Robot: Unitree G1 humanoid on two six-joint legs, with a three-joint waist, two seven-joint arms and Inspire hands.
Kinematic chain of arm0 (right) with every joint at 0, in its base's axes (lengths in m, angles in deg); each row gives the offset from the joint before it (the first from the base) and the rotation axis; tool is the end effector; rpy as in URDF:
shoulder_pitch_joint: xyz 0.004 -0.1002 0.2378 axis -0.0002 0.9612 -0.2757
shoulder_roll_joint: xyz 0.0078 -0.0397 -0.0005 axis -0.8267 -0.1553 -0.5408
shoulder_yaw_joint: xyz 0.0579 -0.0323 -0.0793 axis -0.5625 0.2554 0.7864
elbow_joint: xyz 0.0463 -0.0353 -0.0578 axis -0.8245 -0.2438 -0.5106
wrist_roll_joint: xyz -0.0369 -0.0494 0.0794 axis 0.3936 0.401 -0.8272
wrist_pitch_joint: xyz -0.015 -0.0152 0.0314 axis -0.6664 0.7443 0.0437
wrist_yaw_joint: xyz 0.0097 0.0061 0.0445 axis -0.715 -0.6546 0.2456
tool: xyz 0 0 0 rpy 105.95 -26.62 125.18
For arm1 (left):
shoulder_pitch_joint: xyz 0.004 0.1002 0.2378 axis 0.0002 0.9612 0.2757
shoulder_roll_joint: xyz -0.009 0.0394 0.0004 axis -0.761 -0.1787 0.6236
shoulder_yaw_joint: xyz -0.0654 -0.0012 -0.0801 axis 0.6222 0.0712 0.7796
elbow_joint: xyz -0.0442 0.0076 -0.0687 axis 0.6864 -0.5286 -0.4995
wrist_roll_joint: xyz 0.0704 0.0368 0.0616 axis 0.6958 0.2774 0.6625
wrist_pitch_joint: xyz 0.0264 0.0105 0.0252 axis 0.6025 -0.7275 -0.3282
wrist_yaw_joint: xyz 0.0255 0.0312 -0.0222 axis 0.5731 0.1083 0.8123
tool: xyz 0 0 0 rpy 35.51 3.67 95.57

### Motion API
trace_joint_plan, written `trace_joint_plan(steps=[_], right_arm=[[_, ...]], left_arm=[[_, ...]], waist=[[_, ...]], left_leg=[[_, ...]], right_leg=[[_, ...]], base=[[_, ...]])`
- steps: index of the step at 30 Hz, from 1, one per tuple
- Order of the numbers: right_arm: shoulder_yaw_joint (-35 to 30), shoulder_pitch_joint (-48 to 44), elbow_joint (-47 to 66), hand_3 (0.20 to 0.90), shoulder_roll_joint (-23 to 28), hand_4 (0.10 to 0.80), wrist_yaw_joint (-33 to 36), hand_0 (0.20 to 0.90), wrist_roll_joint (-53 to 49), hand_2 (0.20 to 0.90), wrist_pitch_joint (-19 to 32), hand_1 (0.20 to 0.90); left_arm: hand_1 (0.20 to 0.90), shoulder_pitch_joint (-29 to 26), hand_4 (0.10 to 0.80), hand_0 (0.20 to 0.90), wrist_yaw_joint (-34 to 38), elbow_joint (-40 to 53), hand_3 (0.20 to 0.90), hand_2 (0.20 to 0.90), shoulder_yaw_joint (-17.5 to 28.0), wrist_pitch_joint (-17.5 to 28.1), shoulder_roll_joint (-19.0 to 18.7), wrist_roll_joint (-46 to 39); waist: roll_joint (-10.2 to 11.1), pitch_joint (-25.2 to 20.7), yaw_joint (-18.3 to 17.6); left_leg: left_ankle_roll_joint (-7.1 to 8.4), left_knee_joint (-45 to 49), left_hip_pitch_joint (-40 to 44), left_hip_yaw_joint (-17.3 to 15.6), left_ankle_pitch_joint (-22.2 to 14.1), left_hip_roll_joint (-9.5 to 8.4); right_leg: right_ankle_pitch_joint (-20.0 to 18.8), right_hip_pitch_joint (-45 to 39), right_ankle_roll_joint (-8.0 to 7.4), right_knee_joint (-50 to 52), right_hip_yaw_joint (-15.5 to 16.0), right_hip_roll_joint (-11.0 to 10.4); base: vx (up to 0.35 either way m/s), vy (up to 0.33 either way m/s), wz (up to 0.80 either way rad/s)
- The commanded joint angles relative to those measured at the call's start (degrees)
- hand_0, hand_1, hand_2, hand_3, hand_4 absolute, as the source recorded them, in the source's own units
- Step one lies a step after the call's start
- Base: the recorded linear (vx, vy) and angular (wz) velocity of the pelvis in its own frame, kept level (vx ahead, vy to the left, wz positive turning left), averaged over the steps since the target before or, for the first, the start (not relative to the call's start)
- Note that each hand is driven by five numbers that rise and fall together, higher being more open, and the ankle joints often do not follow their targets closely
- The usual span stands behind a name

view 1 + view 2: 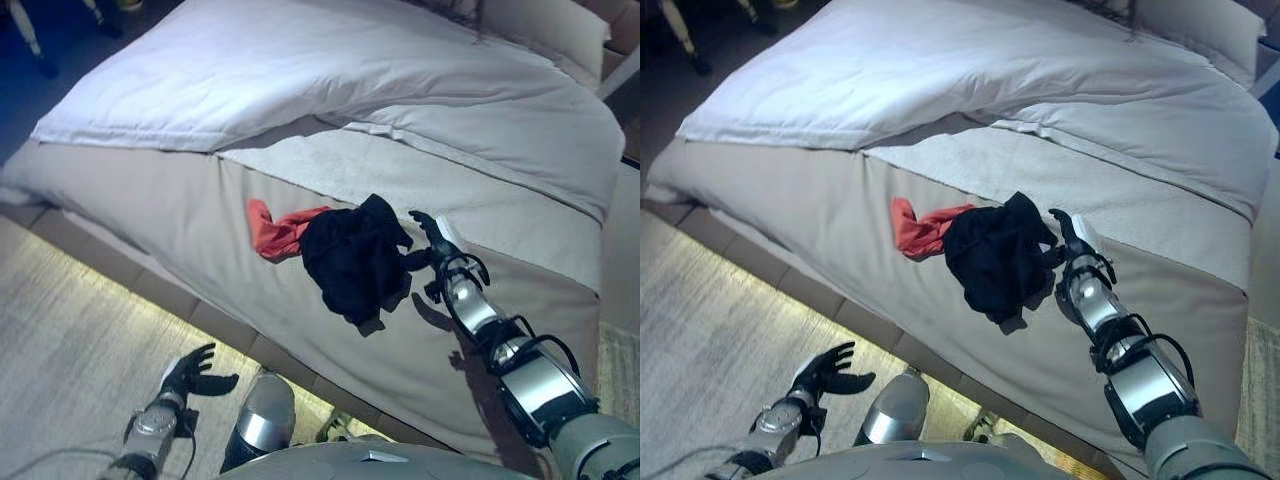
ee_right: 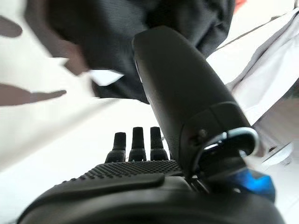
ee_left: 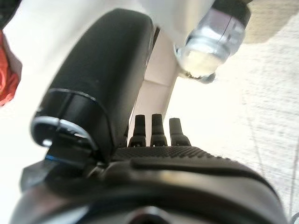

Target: Pick up the clothes from the bed and place them into the basket

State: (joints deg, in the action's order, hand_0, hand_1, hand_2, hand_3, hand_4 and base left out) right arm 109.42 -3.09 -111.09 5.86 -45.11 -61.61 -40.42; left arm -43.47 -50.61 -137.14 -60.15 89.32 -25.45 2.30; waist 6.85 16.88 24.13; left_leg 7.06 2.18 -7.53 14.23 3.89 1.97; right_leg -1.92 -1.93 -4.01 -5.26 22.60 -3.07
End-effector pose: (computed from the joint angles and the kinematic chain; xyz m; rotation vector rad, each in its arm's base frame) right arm 0.2971 -0.2098 0.0292 -0.8533 0.1767 -0.1090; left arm 0.1249 0.2734 -0.0758 0.3019 0.7828 0.1018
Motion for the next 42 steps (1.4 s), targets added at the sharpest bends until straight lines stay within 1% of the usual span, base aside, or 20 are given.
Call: trace_joint_plan(steps=[1,4,5,7,10,12,14,15,16,17,18,19,20,25,28,33,38,40,41,42], right_arm=[[2.1,-8.4,1.5,0.9,4.2,0.8,5.8,0.9,1.0,0.9,1.5,0.9],[2.8,-11.9,0.4,0.9,5.8,0.8,6.1,0.9,2.2,0.9,0.8,0.9],[3.6,-13.2,0.1,0.9,6.3,0.8,6.8,0.9,2.0,0.9,0.4,0.9],[4.4,-16.0,-0.6,0.9,7.2,0.8,7.0,0.9,2.0,0.9,-1.1,0.9],[4.9,-19.9,-3.9,0.9,8.2,0.8,4.1,0.9,2.2,0.9,-10.5,0.9],[5.6,-20.2,-5.2,0.9,8.9,0.8,3.2,0.9,0.6,0.9,-12.1,0.9],[6.3,-21.1,-8.0,0.9,9.4,0.8,0.3,0.9,1.7,0.9,-18.4,0.9],[6.7,-21.8,-9.1,0.9,9.6,0.8,-0.6,0.9,1.2,0.9,-18.8,0.9],[6.7,-22.0,-9.4,0.9,9.7,0.8,-0.8,0.9,1.4,0.9,-18.8,0.9],[6.9,-22.8,-9.9,0.818,9.6,0.718,-0.8,0.829,1.0,0.829,-17.3,0.829],[6.7,-23.5,-9.8,0.324,9.6,0.224,-0.3,0.406,-0.8,0.406,-16.7,0.406],[6.5,-23.7,-9.8,0.324,9.7,0.224,-0.3,0.406,-1.1,0.406,-16.5,0.406],[5.8,-24.7,-9.8,0.2,10.1,0.1,-1.6,0.3,-1.7,0.3,-15.4,0.3],[4.8,-25.9,-9.9,0.2,11.9,0.1,-1.2,0.3,-5.8,0.3,-12.9,0.3],[4.0,-25.7,-9.9,0.2,12.7,0.1,-0.9,0.3,-6.9,0.3,-11.7,0.3],[1.4,-24.7,-9.5,0.2,14.9,0.1,-0.8,0.3,-12.7,0.3,-9.0,0.3],[-3.2,-20.1,-7.0,0.2,15.9,0.1,1.9,0.3,-20.1,0.3,-4.5,0.3],[-5.1,-18.9,-6.2,0.2,16.3,0.1,2.6,0.3,-20.4,0.3,-3.4,0.3],[-7.5,-16.9,-5.0,0.2,17.0,0.1,4.4,0.3,-23.1,0.3,-1.2,0.3],[-8.9,-15.8,-4.3,0.2,17.2,0.1,4.5,0.3,-23.4,0.3,-0.5,0.3]], left_arm=[[0.9,0.3,0.8,0.9,-1.8,0.5,0.9,0.9,-0.7,4.1,-3.1,-1.3],[0.9,-0.6,0.8,0.9,-2.0,1.0,0.9,0.9,-1.0,4.8,-3.5,-3.0],[0.9,-0.7,0.8,0.9,-1.8,1.4,0.9,0.9,-1.2,5.2,-3.4,-3.6],[0.9,-1.1,0.8,0.9,-1.6,2.3,0.9,0.9,-1.4,5.4,-3.6,-5.1],[0.9,-1.6,0.8,0.9,-1.3,3.0,0.9,0.9,-1.2,5.1,-3.7,-5.6],[0.9,-1.5,0.8,0.9,-1.2,3.8,0.9,0.9,-1.0,5.1,-3.8,-6.1],[0.9,-1.9,0.8,0.9,-0.5,5.3,0.9,0.9,-1.1,4.2,-3.2,-8.0],[0.9,-2.1,0.8,0.9,-0.1,6.8,0.9,0.9,-1.5,3.2,-3.0,-9.2],[0.9,-2.1,0.8,0.9,-0.1,7.1,0.9,0.9,-1.6,3.0,-2.9,-9.6],[0.9,-1.9,0.8,0.9,0.2,8.4,0.9,0.9,-1.8,2.2,-2.6,-11.1],[0.9,-1.6,0.8,0.9,0.0,9.6,0.9,0.9,-1.7,1.5,-2.9,-11.4],[0.9,-1.5,0.8,0.9,0.0,9.9,0.9,0.9,-1.7,1.3,-3.0,-11.3],[0.9,-1.1,0.8,0.9,-0.2,10.7,0.9,0.9,-1.7,1.0,-3.2,-11.1],[0.9,-0.5,0.8,0.9,-0.1,11.5,0.9,0.9,-1.1,1.0,-4.2,-11.6],[0.9,-0.2,0.8,0.9,0.1,12.0,0.9,0.9,-1.1,1.4,-4.5,-12.0],[0.9,0.4,0.8,0.9,-0.2,12.6,0.9,0.9,-1.0,1.7,-5.1,-11.3],[0.9,0.8,0.8,0.9,-0.5,12.4,0.9,0.9,-0.7,1.5,-5.5,-9.8],[0.9,1.1,0.8,0.9,-0.6,12.0,0.9,0.9,-0.7,1.5,-5.3,-9.1],[0.9,1.8,0.8,0.9,-0.3,10.9,0.9,0.9,-0.8,2.5,-4.4,-7.8],[0.9,2.1,0.8,0.9,-0.2,10.5,0.9,0.9,-0.6,2.6,-4.0,-7.4]], waist=[[-1.4,0.8,1.3],[-2.5,3.8,2.2],[-3.1,5.2,2.5],[-4.7,7.3,2.8],[-6.8,8.9,3.2],[-7.6,9.4,3.3],[-9.3,10.3,3.3],[-10.3,10.6,3.2],[-10.5,10.7,3.2],[-11.3,10.8,3.3],[-11.7,11.0,3.4],[-11.7,11.1,3.4],[-11.9,11.3,3.4],[-11.5,11.6,3.4],[-11.1,11.5,3.2],[-9.8,10.1,2.9],[-7.1,7.7,2.0],[-6.6,6.8,1.6],[-6.4,5.2,1.0],[-6.0,4.4,0.6]], left_leg=[[-4.16,3.2,-7.6,-3.7,1.3,-2.51],[-4.43,8.2,-12.6,-3.0,0.3,-3.98],[-4.4,10.9,-14.4,-2.7,-2.0,-4.38],[-5.29,15.6,-19.2,-2.4,-2.7,-6.0],[-7.12,19.5,-24.5,-3.0,-2.9,-7.56],[-7.71,21.0,-25.9,-2.8,-3.1,-8.17],[-8.77,23.8,-28.3,-2.9,-3.7,-9.53],[-9.18,25.2,-29.6,-3.1,-4.0,-10.07],[-9.23,25.3,-29.7,-3.1,-3.9,-10.18],[-9.49,25.5,-30.2,-3.2,-3.9,-10.48],[-9.58,25.1,-30.1,-3.3,-3.7,-10.38],[-9.53,24.9,-30.0,-3.3,-3.7,-10.34],[-9.32,24.3,-29.6,-3.2,-3.5,-10.27],[-9.09,22.2,-27.6,-2.3,-3.5,-9.98],[-8.89,21.1,-26.4,-2.0,-3.3,-9.94],[-8.18,18.0,-22.8,-1.1,-3.2,-9.26],[-7.34,12.7,-17.5,-0.6,-2.8,-7.44],[-7.01,10.8,-15.6,-0.8,-2.4,-6.85],[-6.7,8.1,-13.4,-1.2,-0.5,-6.12],[-6.5,6.8,-11.8,-1.5,-0.4,-5.82]], right_leg=[[1.6,1.5,0.78,9.1,1.0,-1.3],[1.5,5.1,1.23,11.7,2.5,-2.3],[2.9,6.8,1.19,14.1,2.1,-2.8],[3.5,11.7,1.66,18.8,2.8,-4.0],[5.6,19.6,2.08,27.8,2.7,-6.1],[6.6,21.9,2.26,30.7,2.1,-6.6],[8.3,25.9,2.43,35.4,0.8,-7.9],[9.1,27.9,2.59,37.6,0.2,-8.6],[9.3,28.2,2.62,38.0,0.1,-8.8],[9.9,29.2,2.65,39.1,-0.4,-9.1],[10.0,29.5,2.55,39.3,-0.7,-9.1],[10.1,29.4,2.56,39.1,-0.8,-9.0],[10.0,28.9,2.42,38.4,-0.8,-9.0],[9.3,26.5,1.91,35.7,-0.4,-8.3],[8.7,24.9,1.72,33.9,-0.2,-7.8],[7.7,19.7,1.61,28.7,0.3,-6.4],[6.7,13.1,1.21,22.1,0.1,-4.4],[6.4,11.1,1.11,20.1,-0.1,-3.8],[4.9,8.5,1.31,17.0,0.4,-3.1],[4.8,7.0,1.16,15.6,0.1,-2.8]], base=[[-0.105,-0.017,0.05],[-0.072,-0.021,0.11],[0.002,-0.049,0.19],[-0.077,0.008,0.05],[-0.112,0.061,0.02],[-0.061,0.053,0.17],[-0.102,0.11,0.21],[-0.088,0.108,0.17],[-0.073,0.128,0.13],[-0.054,0.085,0.04],[-0.05,0.069,0.0],[-0.045,0.009,-0.03],[-0.025,-0.013,-0.05],[-0.017,-0.027,0.03],[-0.004,-0.027,-0.55],[0.03,-0.045,0.07],[0.052,-0.085,-0.01],[0.007,0.014,-0.18],[-0.008,0.076,-0.12],[0.001,0.084,0.01]])
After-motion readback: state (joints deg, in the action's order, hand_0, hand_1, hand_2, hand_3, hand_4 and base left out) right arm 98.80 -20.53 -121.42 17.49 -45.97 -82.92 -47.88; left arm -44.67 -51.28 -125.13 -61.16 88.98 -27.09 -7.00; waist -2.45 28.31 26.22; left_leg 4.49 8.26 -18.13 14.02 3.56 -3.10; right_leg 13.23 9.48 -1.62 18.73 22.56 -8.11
